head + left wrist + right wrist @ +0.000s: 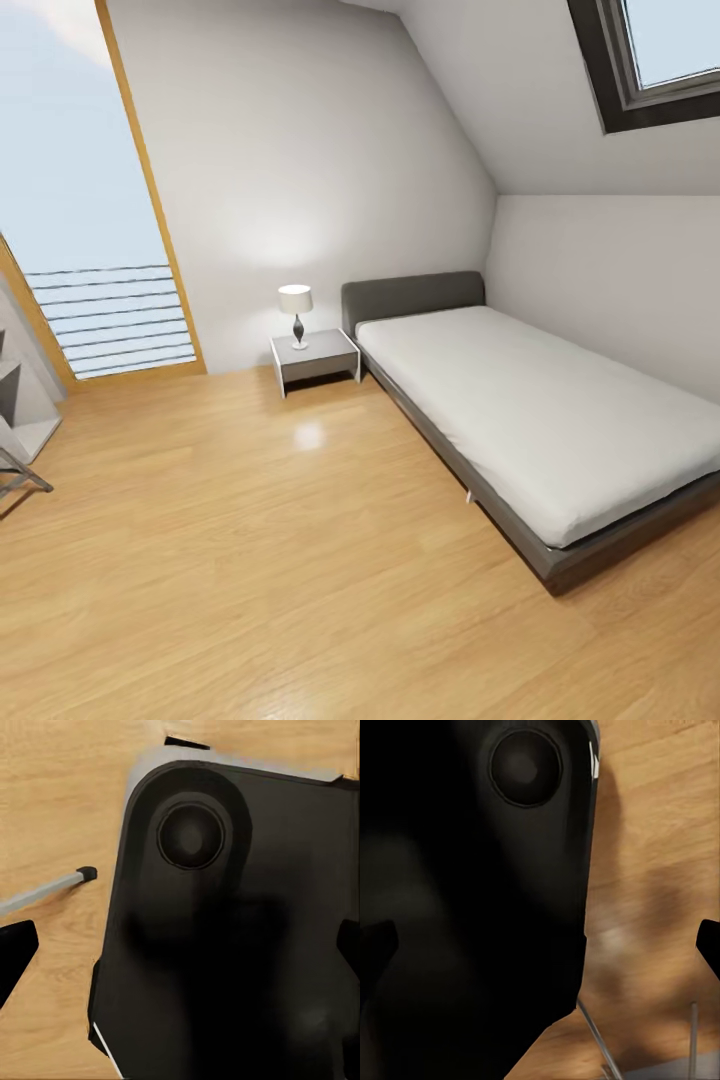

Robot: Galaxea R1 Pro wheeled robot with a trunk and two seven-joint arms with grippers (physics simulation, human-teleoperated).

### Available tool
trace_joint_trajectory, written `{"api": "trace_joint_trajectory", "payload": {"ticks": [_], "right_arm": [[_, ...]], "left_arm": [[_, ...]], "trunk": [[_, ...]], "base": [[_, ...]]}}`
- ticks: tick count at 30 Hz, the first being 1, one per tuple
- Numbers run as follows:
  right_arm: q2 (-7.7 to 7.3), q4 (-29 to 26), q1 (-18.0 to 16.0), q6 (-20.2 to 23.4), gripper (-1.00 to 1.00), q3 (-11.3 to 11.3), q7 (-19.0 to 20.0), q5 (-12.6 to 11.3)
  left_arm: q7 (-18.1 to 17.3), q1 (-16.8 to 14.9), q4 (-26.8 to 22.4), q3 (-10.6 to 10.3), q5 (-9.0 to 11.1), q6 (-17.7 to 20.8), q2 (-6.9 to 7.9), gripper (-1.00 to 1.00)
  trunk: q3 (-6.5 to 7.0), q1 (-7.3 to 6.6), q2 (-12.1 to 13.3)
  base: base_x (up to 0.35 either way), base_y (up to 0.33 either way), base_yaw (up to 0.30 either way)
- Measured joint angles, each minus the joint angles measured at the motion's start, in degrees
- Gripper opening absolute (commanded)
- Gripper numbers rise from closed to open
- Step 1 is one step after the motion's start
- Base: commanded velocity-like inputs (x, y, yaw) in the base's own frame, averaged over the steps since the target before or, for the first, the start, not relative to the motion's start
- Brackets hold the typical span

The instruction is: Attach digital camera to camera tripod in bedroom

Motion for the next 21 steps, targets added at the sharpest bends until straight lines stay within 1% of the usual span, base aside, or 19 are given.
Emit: {"api": "trace_joint_trajectory", "payload": {"ticks": [2, 3, 6, 7, 11, 12, 15, 16, 17, 18, 19, 20, 21], "right_arm": [[-0.03, -1.3, 0.0, 0.2, 1.0, -0.2, -0.2, 0.0], [-0.08, -3.4, -0.1, 0.5, 1.0, -0.2, -0.6, 0.0], [-0.12, -8.8, -0.2, 1.3, 1.0, -0.3, -2.2, -0.2], [-0.14, -13.0, -0.5, 2.4, 1.0, -0.4, -3.7, -0.3], [-0.1, -22.0, -2.6, 7.3, 1.0, -0.5, -7.0, -0.5], [-0.08, -24.9, -4.6, 10.3, 1.0, -0.6, -8.2, -0.7], [-0.02, -27.6, -9.8, 14.2, 1.0, -0.6, -9.3, -0.8], [0.04, -28.5, -13.3, 15.7, 1.0, -0.6, -9.8, -0.9], [0.07, -28.8, -16.3, 16.3, 1.0, -0.7, -10.0, -0.9], [0.09, -28.8, -20.9, 18.6, 1.0, -2.3, -10.5, -1.8], [0.1, -28.9, -28.3, 18.8, 1.0, -2.7, -10.5, -2.0], [0.15, -28.8, -30.7, 19.1, 1.0, -3.5, -10.5, -2.7], [0.28, -28.8, -30.6, 19.2, 1.0, -3.8, -10.5, -3.1]], "left_arm": [[0.3, 0.0, -4.4, 0.0, 0.0, 0.8, 0.4, 1.0], [0.8, 0.0, -8.2, -0.1, 0.0, 2.1, 0.66, 1.0], [2.4, 0.0, -15.1, 0.0, -0.1, 5.7, 1.34, 1.0], [4.1, -0.1, -20.1, 0.0, -0.2, 9.1, 2.03, 1.0], [8.5, -0.6, -32.4, 0.8, -0.1, 18.0, 4.08, 1.0], [10.3, -1.3, -37.8, 1.5, 0.5, 22.5, 4.97, 1.0], [11.8, -3.9, -45.2, 2.5, 2.5, 29.0, 5.77, 1.0], [12.4, -6.3, -48.2, 2.8, 4.2, 32.7, 5.96, 1.0], [12.6, -8.4, -49.4, 3.0, 5.1, 34.3, 5.96, 1.0], [13.1, -12.4, -50.2, 3.3, 8.4, 39.4, 4.49, 1.0], [13.1, -19.7, -49.6, 3.3, 8.6, 39.8, 3.97, 1.0], [13.2, -22.2, -48.0, 3.3, 8.8, 40.0, 3.03, 1.0], [13.2, -22.1, -47.1, 3.3, 8.8, 39.8, 2.5, 1.0]], "trunk": [[0.0, 0.0, 0.0], [0.01, 0.0, 0.0], [0.02, 0.0, 0.0], [0.03, 0.0, 0.0], [0.03, 0.0, 0.0], [0.03, 0.0, 0.0], [0.03, 0.0, 0.0], [0.03, 0.0, 0.0], [0.04, 0.0, 0.0], [-0.01, 0.0, 0.0], [0.03, 0.0, 0.0], [0.04, 0.0, 0.0], [0.01, 0.0, 0.0]], "base": [[0.0, 0.0, 0.0], [0.0, 0.0, 0.0], [0.0, 0.0, 0.0], [0.0, 0.0, 0.0], [0.0, 0.0, 0.0], [0.0, 0.0, 0.0], [0.0, 0.0, 0.0], [0.0, 0.0, 0.0], [0.0, 0.0, 0.0], [0.0, 0.0, 0.0], [0.0, 0.0, 0.0], [0.0, 0.0, 0.0], [0.0, 0.0, 0.0]]}}
